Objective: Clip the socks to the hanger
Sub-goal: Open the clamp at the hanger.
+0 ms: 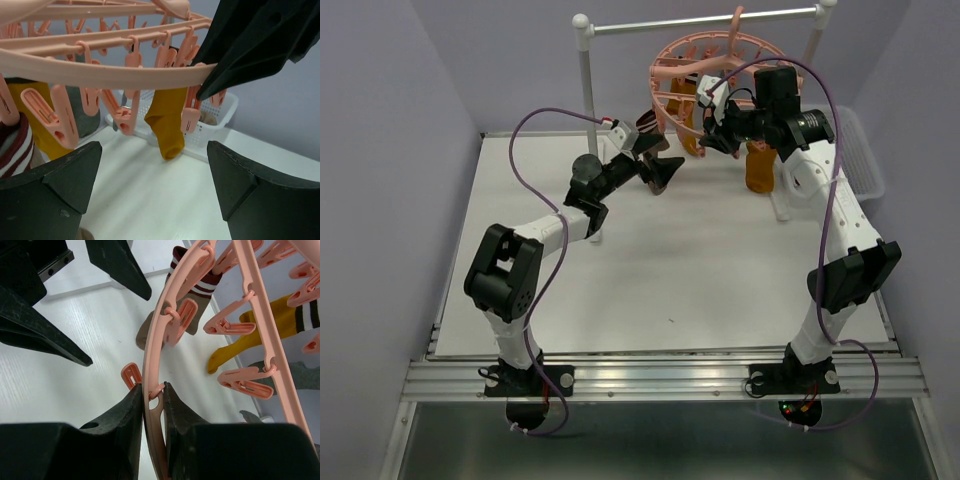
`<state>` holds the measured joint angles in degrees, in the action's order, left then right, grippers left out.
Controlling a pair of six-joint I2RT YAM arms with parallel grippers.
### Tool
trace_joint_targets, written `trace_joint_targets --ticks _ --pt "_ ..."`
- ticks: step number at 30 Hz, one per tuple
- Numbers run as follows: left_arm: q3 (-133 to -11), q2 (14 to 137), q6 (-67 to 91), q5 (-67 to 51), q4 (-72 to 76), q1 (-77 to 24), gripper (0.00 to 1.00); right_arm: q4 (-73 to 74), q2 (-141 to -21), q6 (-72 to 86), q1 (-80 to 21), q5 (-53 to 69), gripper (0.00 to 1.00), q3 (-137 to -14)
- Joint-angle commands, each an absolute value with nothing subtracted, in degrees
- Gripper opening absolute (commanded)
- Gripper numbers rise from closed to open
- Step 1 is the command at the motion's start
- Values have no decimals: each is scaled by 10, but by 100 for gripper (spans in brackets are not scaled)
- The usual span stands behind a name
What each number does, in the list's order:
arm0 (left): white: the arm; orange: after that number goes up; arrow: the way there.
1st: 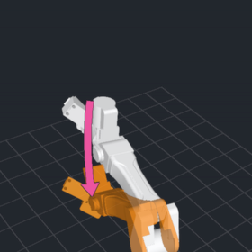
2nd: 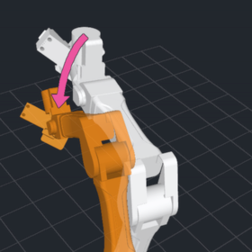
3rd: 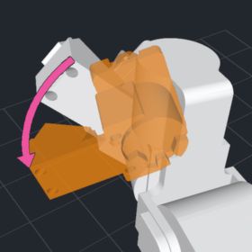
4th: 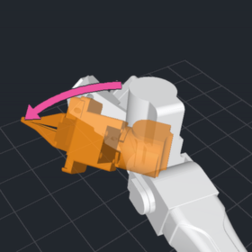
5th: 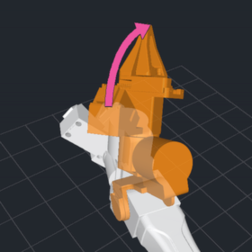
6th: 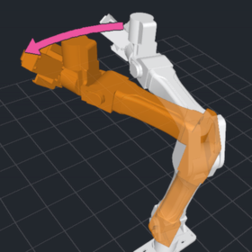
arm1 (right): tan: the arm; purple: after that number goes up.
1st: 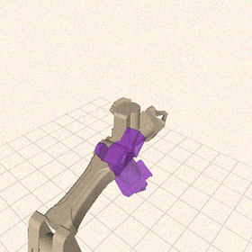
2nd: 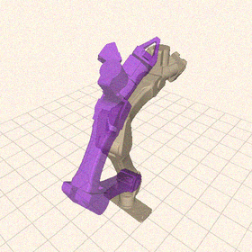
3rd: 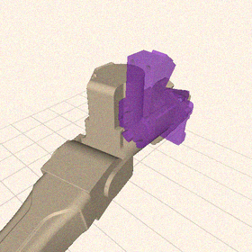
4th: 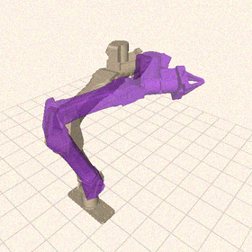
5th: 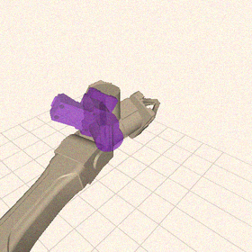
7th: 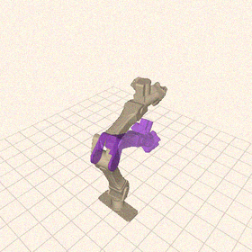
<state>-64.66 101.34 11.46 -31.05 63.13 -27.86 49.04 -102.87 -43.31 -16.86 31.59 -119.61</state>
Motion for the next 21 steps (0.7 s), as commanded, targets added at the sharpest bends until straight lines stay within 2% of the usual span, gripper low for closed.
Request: trace_joint_targets --ticks 1,9,21 --pt "-680 1046 173 -314 759 -269 99 463 -1001 -435 -161 271 6 -1194" --pt "-729 1087 203 -304 779 -268 98 452 -998 -425 -161 265 6 -1189" --pt "-754 1117 241 -266 821 -273 86 445 -998 -416 -161 253 6 -1186"
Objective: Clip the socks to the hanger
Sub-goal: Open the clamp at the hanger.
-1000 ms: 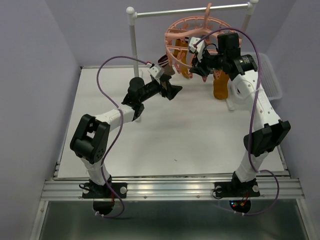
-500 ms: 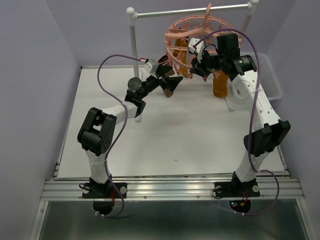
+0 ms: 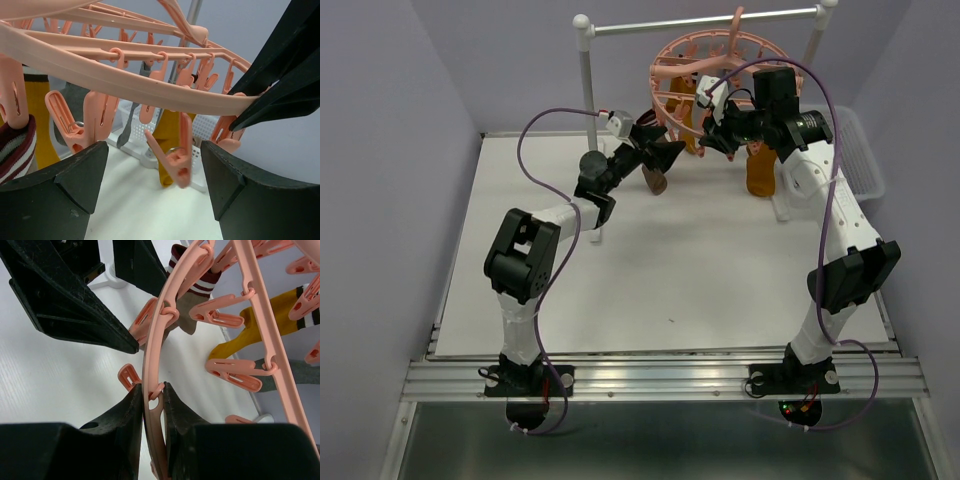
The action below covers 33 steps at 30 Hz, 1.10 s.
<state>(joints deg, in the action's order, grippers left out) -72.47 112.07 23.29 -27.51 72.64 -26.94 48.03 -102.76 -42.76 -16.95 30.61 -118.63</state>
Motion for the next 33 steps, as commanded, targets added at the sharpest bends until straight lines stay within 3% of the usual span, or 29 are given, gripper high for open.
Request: trace_joint_targets --ticks 1,5,17,33 --pt "-756 1120 243 -268 825 -272 85 444 -998 -415 -161 253 6 -1185" --pt "-772 1136 253 -279 832 -269 78 443 -996 -414 -161 252 6 -1182" --pt "-789 1148 256 -271 835 -272 77 438 -994 -405 -161 247 7 -1177" --pt "-809 1158 258 -265 833 -281 67 429 -996 -401 -161 247 7 -1172"
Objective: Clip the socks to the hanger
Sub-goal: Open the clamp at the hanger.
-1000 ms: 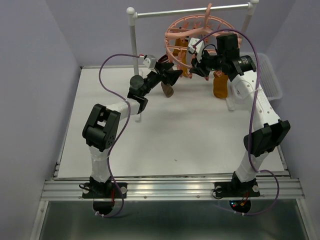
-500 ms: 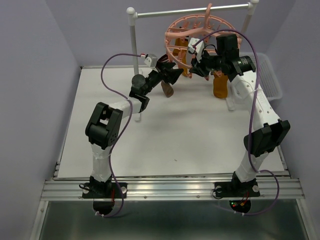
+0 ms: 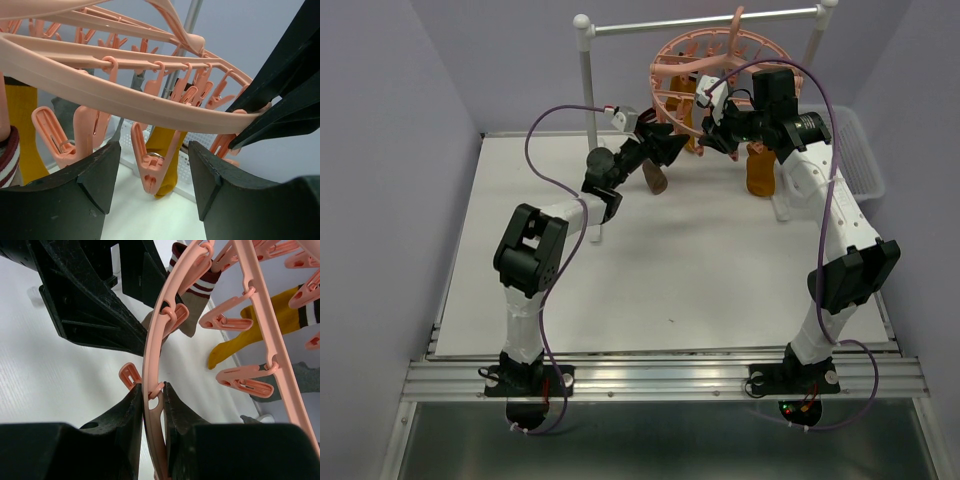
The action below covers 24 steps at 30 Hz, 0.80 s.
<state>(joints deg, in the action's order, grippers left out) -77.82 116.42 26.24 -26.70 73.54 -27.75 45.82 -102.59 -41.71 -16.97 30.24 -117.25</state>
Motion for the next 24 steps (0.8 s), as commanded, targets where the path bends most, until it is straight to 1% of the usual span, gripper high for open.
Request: trace_joint_targets --ticks 1,11,13,22,24 --pt "-809 1158 259 -264 833 -281 66 429 -996 -400 -161 246 7 -1172" --pt "-813 1162 261 -273 851 -280 64 427 -993 -396 -161 242 7 -1169" --pt "-816 1162 263 -274 853 -280 60 427 -992 -396 -161 240 7 -1168" --pt "-827 1167 273 -275 855 -280 57 425 -988 -393 -161 239 7 -1163" --pt "-828 1167 273 -276 855 -281 54 426 -988 -391 -161 238 7 -1163"
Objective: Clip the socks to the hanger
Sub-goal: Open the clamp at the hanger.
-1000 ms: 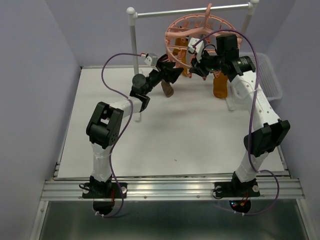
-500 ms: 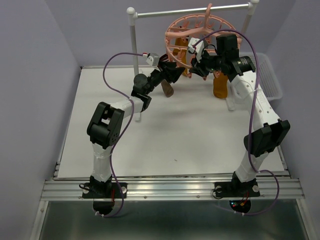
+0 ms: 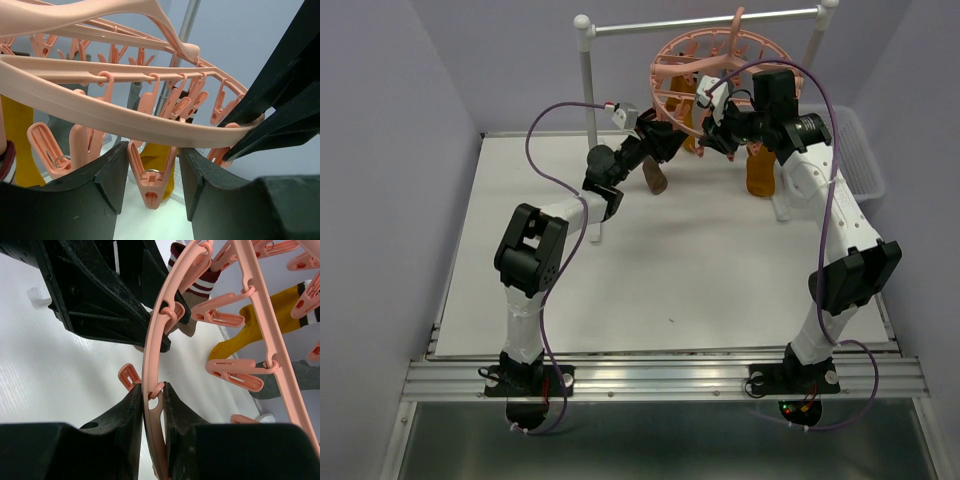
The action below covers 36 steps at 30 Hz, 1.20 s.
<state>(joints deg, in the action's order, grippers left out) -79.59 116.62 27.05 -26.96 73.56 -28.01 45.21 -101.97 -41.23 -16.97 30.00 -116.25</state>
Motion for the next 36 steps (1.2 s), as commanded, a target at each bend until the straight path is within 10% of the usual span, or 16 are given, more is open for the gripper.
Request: trace_joint_targets --ticks 1,12,22,36 --pt "-828 1167 273 -277 853 -281 54 425 -987 -391 -161 238 7 -1162" --pt "-823 1164 277 -285 861 -281 39 423 -985 -389 -161 237 8 -1158" --pt "-822 1164 283 -295 866 -281 0 419 -978 -387 -161 228 8 -1151" --pt "-772 1115 219 -207 782 -310 0 380 -960 -334 -161 178 11 -1137"
